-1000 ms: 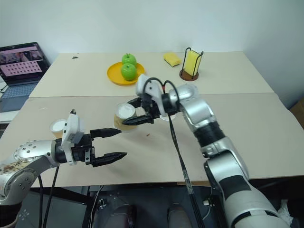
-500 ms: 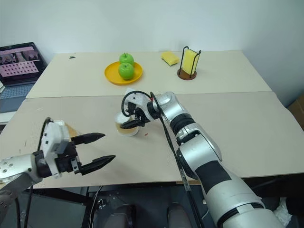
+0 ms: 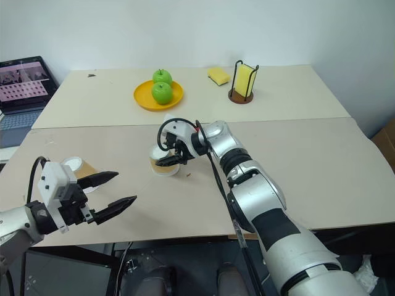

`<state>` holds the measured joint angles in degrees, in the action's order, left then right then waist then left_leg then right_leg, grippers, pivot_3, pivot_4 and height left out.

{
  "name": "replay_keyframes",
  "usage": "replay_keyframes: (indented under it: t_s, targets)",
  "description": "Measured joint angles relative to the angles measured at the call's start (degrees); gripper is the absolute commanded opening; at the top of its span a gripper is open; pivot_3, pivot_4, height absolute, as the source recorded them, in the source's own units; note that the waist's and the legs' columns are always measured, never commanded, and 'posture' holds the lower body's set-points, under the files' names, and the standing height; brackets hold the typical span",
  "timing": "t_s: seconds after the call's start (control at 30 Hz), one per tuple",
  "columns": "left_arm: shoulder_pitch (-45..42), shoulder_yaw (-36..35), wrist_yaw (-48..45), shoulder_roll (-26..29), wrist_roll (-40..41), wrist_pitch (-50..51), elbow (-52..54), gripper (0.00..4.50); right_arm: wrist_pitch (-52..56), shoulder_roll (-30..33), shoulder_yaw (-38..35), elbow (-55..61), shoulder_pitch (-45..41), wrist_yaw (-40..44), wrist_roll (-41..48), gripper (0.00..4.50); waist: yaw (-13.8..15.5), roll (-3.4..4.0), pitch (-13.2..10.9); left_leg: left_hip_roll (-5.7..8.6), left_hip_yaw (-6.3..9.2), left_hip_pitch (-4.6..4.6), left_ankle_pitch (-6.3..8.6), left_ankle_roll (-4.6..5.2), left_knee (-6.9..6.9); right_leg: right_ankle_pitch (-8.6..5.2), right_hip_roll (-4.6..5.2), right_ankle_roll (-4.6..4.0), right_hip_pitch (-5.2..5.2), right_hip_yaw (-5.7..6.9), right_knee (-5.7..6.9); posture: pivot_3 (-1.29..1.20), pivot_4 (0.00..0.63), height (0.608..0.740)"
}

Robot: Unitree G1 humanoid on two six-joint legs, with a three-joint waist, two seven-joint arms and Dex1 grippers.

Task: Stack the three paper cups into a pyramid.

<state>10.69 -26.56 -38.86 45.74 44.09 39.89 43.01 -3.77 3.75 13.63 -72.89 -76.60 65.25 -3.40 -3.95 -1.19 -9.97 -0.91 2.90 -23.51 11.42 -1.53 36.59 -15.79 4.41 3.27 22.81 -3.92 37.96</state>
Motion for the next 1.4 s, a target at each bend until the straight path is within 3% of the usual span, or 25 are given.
replay_keyframes:
  t_s: [0.07,0.4,0.53,0.63,0.77,0.97,1.13,1.4]
  targets:
    - [-0.8,0.6,0.0,0.0,-0.1,-0.1,-0.5,4.50,0.2,0.7,-0.3,-0.6,0.0,-0.7,-0.7,4.46,0.1,-0.01,0.0,0.00,0.00,-0.02,0.00,0.00,0.00,0.00,0.00,0.00,0.00,0.01,-0.02,0.00,0.150,0.732]
    - [-4.7,3.9,-1.1,0.0,-1.6,-1.2,-3.7,4.50,0.2,5.3,-4.3,2.0,0.6,1.2,0.3,4.46,-0.1,-0.01,0.0,0.00,-0.03,-0.25,-0.03,-0.07,-0.05,0.00,0.01,0.00,0.29,-0.01,0.04,0.00,0.150,0.732]
    - [-6.4,5.8,-1.6,0.0,-2.1,-1.8,-4.8,4.50,3.3,9.6,-5.9,14.2,4.5,5.1,2.7,4.46,0.0,-0.02,0.0,-0.01,-0.01,-0.26,-0.03,-0.07,-0.06,0.00,0.01,0.00,0.27,-0.01,0.02,0.00,0.150,0.732]
    - [-7.2,6.9,-1.9,-0.2,-2.5,-2.2,-5.5,4.50,10.9,13.6,-7.2,28.5,12.3,5.4,5.1,4.46,0.4,-0.02,0.0,0.00,-0.02,-0.29,-0.03,-0.07,-0.06,0.00,0.03,0.00,0.28,0.00,0.02,0.00,0.150,0.732]
    - [-7.8,8.0,-1.7,-1.4,-3.2,-2.8,-5.7,4.50,24.8,18.4,-11.1,51.6,25.5,-1.7,7.2,4.46,1.2,-0.03,0.0,0.01,-0.03,-0.34,-0.03,-0.07,-0.05,0.00,0.04,0.00,0.33,-0.01,0.03,0.00,0.150,0.732]
    - [-7.3,7.8,1.6,-7.7,-6.9,-8.9,-7.1,4.50,38.8,18.3,-19.4,72.3,39.8,-23.8,5.1,4.46,1.2,-0.05,0.0,0.00,-0.09,-0.28,-0.05,-0.09,-0.04,0.00,0.02,0.00,0.31,-0.07,0.06,0.00,0.150,0.732]
    - [-4.1,8.8,2.0,-9.4,-8.9,-11.0,-7.7,4.50,41.9,14.9,-21.2,75.0,41.4,-34.1,4.8,4.46,1.0,-0.05,0.0,0.00,-0.10,-0.29,-0.05,-0.09,-0.04,0.00,0.01,0.00,0.31,-0.09,0.02,0.00,0.150,0.732]
    - [-1.4,9.3,1.0,-9.8,-8.7,-11.7,-7.3,4.50,40.6,14.3,-18.7,71.5,40.6,-35.5,7.0,4.46,1.2,-0.05,0.0,-0.01,-0.12,-0.29,-0.05,-0.09,-0.04,0.00,0.01,0.00,0.29,-0.08,-0.01,0.00,0.150,0.732]
